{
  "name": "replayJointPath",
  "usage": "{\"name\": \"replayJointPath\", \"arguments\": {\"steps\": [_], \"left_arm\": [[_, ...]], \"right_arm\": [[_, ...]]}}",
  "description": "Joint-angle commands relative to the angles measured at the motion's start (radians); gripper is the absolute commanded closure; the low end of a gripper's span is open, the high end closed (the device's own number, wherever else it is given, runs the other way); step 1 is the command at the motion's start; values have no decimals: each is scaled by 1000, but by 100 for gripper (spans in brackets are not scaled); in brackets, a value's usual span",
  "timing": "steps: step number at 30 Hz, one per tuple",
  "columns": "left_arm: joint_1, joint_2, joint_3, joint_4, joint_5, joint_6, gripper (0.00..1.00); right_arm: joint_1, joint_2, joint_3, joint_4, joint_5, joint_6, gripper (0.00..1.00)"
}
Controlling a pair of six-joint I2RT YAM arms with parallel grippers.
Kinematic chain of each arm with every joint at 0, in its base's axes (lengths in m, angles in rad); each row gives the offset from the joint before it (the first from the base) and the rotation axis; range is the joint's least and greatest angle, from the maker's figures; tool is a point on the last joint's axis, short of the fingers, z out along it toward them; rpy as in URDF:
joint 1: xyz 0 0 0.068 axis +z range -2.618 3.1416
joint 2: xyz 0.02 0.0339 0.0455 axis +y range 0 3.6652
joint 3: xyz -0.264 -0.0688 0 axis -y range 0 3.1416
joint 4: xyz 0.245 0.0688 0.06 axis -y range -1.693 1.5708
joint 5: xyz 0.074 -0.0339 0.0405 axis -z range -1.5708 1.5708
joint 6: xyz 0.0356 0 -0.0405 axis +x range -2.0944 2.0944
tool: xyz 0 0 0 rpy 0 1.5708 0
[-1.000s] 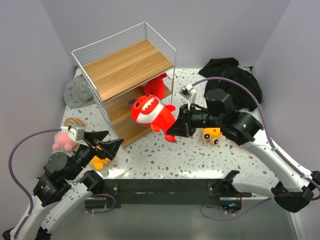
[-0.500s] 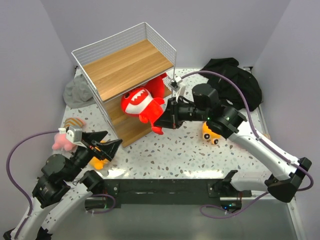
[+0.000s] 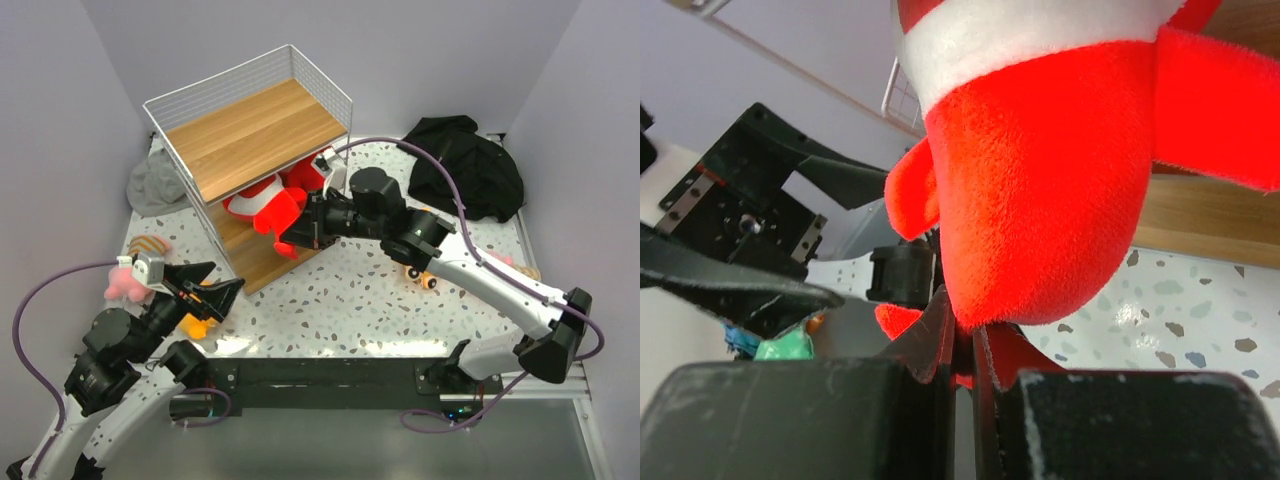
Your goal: Place and organize the stuffed toys onto the shelf
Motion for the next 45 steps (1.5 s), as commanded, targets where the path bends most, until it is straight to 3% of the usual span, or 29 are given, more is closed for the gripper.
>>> {"name": "replayJointPath", "arguments": {"steps": [1, 14, 30, 36, 40, 45], "left_arm": [[-4, -1, -2, 34, 2, 0, 0], [-4, -6, -2, 32, 5, -1, 0], [-4, -6, -4, 34, 8, 2, 0], [-5, -6, -4, 32, 5, 0, 0], [-4, -6, -2, 31, 5, -1, 0], [-5, -4, -2, 31, 5, -1, 0]], "right_arm": [[36, 54, 97, 74, 108, -8, 100], [105, 123, 98, 132, 295, -20, 99], [111, 194, 127, 165, 326, -16, 91], [113, 198, 122, 178, 383, -19, 80], [111, 203, 122, 188, 380, -5, 65], [113, 188, 107, 201, 386, 9, 55]]}}
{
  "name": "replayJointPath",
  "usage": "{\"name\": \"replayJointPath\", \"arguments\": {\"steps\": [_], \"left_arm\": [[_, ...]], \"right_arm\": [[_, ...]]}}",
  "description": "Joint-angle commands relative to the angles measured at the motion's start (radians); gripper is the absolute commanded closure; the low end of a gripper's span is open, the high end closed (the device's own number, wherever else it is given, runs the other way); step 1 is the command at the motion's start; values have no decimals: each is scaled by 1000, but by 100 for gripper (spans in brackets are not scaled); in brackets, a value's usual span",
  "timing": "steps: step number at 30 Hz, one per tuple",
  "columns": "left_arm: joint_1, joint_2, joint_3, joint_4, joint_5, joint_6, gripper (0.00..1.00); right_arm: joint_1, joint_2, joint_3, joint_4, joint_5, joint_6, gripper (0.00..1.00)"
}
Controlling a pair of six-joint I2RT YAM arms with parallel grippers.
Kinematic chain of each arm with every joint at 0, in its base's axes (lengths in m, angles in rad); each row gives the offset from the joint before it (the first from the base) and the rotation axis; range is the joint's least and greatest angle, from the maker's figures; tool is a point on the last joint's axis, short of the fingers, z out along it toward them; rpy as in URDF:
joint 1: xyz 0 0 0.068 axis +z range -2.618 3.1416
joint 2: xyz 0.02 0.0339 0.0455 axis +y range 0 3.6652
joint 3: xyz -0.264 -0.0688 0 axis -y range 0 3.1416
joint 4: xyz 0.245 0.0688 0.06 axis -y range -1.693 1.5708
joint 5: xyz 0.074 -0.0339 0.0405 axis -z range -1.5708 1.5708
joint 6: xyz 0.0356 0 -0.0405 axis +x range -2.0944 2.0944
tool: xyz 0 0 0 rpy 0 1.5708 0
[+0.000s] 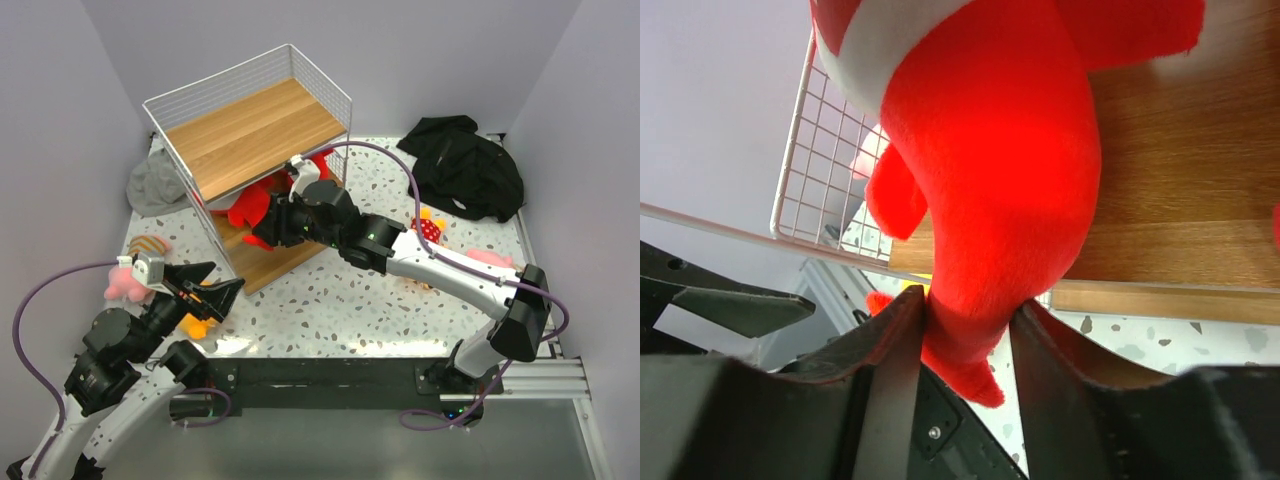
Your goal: Place and organize the stuffed toys onto the shelf
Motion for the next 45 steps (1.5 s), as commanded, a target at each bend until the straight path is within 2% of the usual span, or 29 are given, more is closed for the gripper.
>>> {"name": "replayJointPath", "arguments": {"steps": [1, 8, 14, 15, 19, 26, 37, 42, 43, 45], "left_arm": [[-4, -2, -2, 31, 4, -1, 0], [-4, -7, -2, 31, 3, -3, 0], [-4, -7, -2, 29, 4, -3, 0], [-4, -7, -2, 29, 3, -3, 0], [-5, -9, -2, 28, 3, -4, 0], [-5, -9, -2, 29, 4, -4, 0], [-4, -13, -2, 29, 3, -4, 0], [-5, -18, -2, 28, 3, -4, 0], [-4, -19, -2, 28, 3, -4, 0], [-4, -21, -2, 28, 3, -4, 0]], "right_arm": [[-3, -16, 35, 94, 34, 12, 53], [-4, -57, 9, 85, 45, 32, 50], [-3, -74, -27, 117, 57, 66, 58], [-3, -72, -30, 121, 57, 73, 56], [-1, -60, -27, 114, 36, 96, 38], [-3, -114, -47, 36, 84, 118, 36], [-4, -339, -145, -148, 134, 49, 28], [-6, -425, -232, -300, 308, 0, 35], [-13, -444, -264, -323, 390, 3, 36], [-20, -483, -321, -374, 461, 33, 39]]}}
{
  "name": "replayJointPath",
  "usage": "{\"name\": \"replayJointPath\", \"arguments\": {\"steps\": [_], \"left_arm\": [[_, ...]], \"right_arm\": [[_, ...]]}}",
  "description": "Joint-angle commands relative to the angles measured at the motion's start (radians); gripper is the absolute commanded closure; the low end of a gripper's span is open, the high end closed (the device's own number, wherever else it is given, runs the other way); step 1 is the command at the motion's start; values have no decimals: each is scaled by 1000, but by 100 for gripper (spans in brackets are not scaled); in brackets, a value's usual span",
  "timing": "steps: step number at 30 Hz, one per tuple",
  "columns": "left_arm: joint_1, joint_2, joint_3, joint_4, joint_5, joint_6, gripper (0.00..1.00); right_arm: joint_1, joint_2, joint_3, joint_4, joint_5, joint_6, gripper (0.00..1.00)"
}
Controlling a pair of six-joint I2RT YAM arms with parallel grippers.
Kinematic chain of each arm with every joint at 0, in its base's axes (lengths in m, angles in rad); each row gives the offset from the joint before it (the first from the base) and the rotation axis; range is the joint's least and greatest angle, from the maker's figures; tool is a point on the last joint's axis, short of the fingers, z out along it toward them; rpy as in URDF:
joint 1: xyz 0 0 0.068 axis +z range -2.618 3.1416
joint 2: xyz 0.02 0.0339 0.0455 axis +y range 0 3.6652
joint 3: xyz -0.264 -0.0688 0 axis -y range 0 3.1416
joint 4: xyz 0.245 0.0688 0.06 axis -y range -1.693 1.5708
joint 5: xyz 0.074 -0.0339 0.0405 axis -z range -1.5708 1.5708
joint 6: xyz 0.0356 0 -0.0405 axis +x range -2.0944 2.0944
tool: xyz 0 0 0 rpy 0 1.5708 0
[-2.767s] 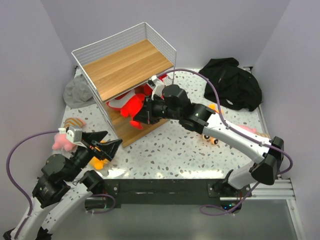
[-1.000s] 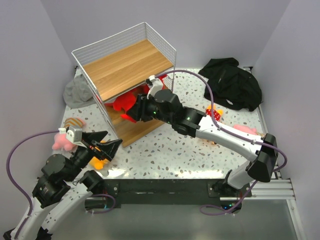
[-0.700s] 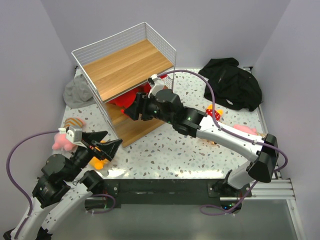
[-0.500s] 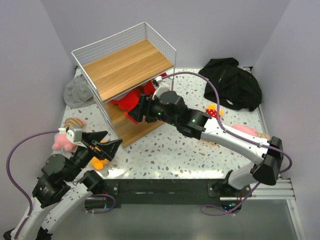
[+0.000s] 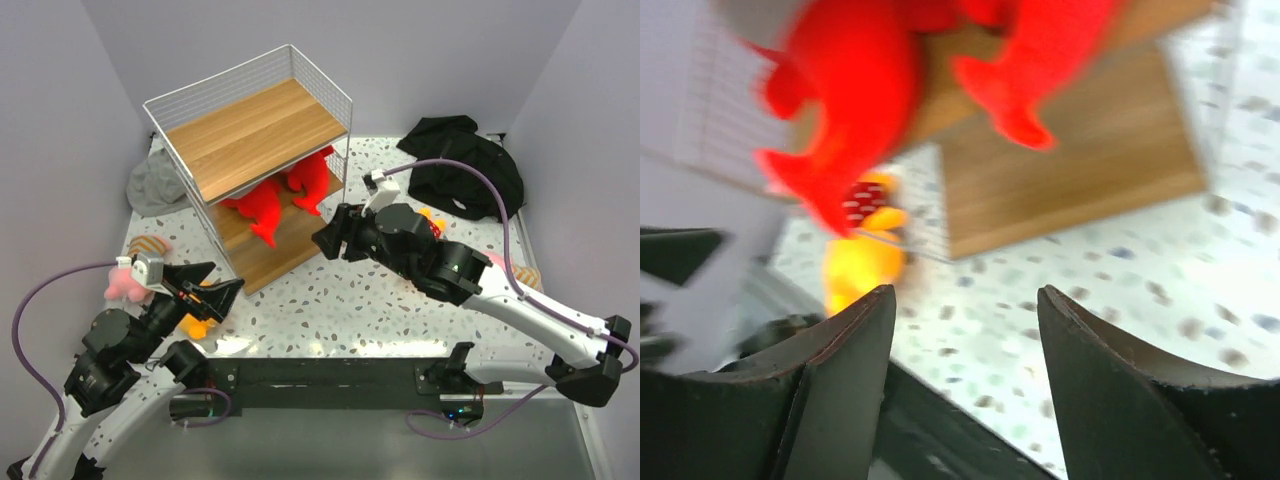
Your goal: Place and organize the stuffed toys onto the shelf
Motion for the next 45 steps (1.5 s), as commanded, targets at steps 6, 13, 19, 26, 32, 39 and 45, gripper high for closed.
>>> {"name": "replayJointPath", "arguments": {"steps": [6, 13, 19, 26, 32, 39, 45], "left_arm": [[-4, -8, -2, 28, 4, -4, 0], [-5, -21, -2, 26, -2, -7, 0], [-5, -5, 0, 26, 1, -7, 0], [-4, -10, -2, 25, -2, -9, 0], [-5, -4, -2, 25, -2, -7, 0], [-4, -2, -2, 25, -3, -7, 0], [-4, -5, -2, 26, -7, -7, 0]], "right_arm": [[-215, -43, -195, -220, 229, 90, 39], [-513, 57, -248, -246, 267, 160, 36], [-637, 183, -95, -428, 330, 502, 34], [-739, 452, 211, -707, 224, 762, 31], [-831, 511, 255, -693, 114, 900, 32], [-877, 627, 363, -680, 87, 943, 31], [-917, 718, 427, -685, 44, 922, 31]]}}
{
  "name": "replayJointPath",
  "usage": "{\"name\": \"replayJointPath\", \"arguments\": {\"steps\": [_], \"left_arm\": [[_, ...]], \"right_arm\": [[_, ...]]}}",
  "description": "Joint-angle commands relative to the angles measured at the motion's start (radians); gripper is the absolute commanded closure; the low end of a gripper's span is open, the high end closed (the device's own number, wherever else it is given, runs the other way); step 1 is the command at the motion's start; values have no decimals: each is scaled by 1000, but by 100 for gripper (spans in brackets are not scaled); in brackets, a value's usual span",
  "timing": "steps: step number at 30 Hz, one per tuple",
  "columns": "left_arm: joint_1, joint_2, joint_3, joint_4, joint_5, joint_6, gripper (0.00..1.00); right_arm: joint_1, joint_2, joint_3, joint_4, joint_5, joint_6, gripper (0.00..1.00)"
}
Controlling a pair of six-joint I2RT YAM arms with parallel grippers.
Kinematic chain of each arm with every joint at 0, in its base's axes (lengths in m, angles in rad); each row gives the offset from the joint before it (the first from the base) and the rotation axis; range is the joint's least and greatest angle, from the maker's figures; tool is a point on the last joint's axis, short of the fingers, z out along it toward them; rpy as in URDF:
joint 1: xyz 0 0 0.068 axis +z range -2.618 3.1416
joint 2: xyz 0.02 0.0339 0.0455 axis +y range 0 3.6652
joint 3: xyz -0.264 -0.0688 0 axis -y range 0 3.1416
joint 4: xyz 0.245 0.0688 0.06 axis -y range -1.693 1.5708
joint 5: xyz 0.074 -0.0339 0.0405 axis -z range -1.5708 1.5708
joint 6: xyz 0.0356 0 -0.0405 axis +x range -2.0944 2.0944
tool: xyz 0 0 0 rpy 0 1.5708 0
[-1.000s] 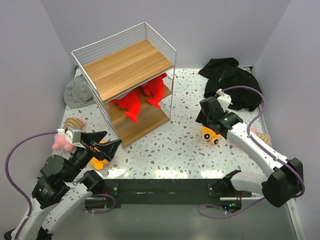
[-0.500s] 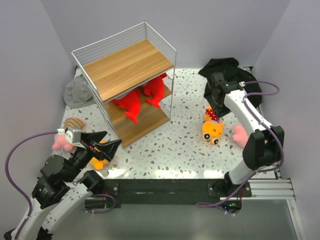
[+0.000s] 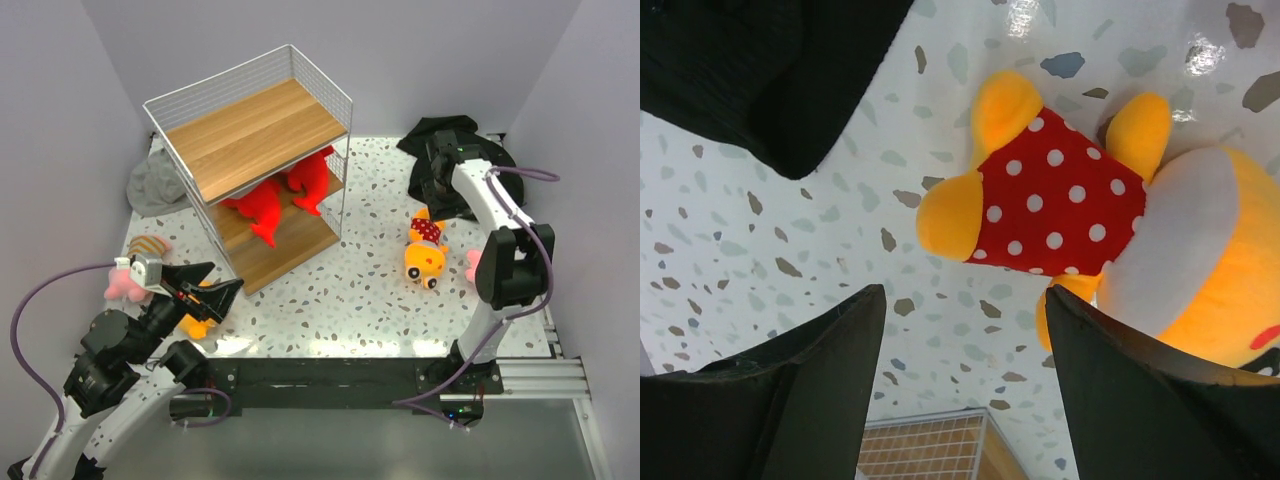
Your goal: Place and organize the stuffed toys onto the shelf
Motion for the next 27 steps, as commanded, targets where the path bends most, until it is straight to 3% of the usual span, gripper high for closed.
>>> {"name": "replayJointPath", "arguments": {"steps": [1, 17, 19, 20, 21, 22, 23, 27], "left_arm": [[-4, 6, -2, 26, -6, -7, 0], [-4, 15, -2, 26, -9, -7, 0], [-4, 17, -2, 26, -8, -7, 0], [-5, 17, -2, 26, -8, -7, 0], [-4, 15, -2, 26, -8, -7, 0], [-4, 14, -2, 26, -9, -7, 0], [-4, 12, -2, 25, -9, -7, 0], [-5, 3, -2, 26, -8, -9, 0]], "right_arm": [[-34, 55, 52, -19, -29, 32, 31], [-43, 198, 106, 39, -48, -89, 35], [-43, 204, 107, 45, -37, -111, 51], [-44, 201, 103, 56, -36, -149, 62], [-43, 193, 100, 69, -32, -174, 80], [-43, 187, 97, 111, -32, -245, 84], [-43, 181, 81, 144, -34, -298, 98], [-41, 126, 17, 373, -162, -669, 100]]}}
